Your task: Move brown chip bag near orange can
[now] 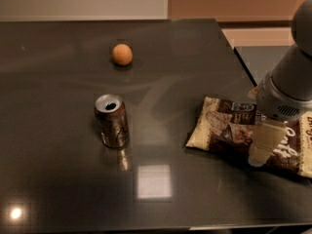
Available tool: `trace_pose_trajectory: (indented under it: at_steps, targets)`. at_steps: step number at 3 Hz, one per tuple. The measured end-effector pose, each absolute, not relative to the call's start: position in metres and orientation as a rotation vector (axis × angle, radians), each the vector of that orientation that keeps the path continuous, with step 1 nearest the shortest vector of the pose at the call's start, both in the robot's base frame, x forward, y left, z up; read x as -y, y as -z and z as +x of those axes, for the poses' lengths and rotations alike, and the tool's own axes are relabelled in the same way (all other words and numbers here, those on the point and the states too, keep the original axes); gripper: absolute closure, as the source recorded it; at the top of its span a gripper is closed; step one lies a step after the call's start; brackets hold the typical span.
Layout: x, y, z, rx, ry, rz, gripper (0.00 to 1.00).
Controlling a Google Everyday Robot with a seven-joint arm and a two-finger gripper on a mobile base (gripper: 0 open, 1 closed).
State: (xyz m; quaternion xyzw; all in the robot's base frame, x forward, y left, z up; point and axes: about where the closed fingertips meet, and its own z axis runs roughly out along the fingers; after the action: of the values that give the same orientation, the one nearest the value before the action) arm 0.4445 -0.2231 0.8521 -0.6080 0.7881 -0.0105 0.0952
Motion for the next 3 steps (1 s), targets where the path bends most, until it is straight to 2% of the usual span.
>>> trace_pose_trajectory:
  at_steps: [1, 3]
  targets:
    - [0.2289, -0.8472, 0.4419, -2.357, 0.041, -1.799, 0.14]
    - [0.2218, -0.8511, 0.4377, -2.363, -0.002, -1.82, 0.6]
